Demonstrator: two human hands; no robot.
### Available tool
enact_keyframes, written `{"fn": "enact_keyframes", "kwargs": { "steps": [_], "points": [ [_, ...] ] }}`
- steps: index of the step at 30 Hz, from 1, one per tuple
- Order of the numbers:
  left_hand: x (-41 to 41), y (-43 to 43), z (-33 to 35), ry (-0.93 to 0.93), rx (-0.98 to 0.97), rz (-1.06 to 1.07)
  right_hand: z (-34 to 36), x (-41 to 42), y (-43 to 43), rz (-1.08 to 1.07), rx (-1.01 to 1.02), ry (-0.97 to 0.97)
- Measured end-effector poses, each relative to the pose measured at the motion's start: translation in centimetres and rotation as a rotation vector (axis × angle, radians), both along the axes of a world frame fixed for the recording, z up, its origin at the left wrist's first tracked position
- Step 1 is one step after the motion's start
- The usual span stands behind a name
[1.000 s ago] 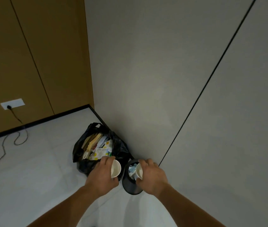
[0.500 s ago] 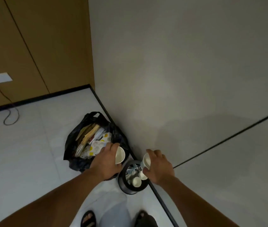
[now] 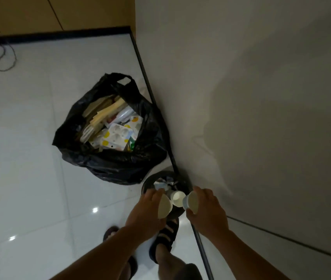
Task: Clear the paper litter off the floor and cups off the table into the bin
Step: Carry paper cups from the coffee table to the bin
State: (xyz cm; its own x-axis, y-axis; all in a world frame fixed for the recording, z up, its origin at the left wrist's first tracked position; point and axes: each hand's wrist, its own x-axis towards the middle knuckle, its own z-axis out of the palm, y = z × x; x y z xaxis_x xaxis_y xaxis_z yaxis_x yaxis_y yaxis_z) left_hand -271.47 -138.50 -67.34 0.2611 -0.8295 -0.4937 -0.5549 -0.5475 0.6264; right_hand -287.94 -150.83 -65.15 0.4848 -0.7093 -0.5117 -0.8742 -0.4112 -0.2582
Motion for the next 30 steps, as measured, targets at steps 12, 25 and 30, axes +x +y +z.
{"fn": "enact_keyframes", "kwargs": {
  "steps": [12,25,30],
  "points": [
    [-5.6,-0.9,-21.2,-0.087,0.0,-0.045,-20.6,-1.8,-0.1,-0.048,0.052,-0.017],
    [-5.8,-0.6,-28.0,-0.314,-0.057,-0.128,-26.9,-1.2,-0.9,0.017,0.074,-0.088],
    [-5.3,-0.1,-27.4,-0.306,0.038,-0.258,-26.2,-0.6,-0.7,0.065,0.078,-0.036]
  ]
}}
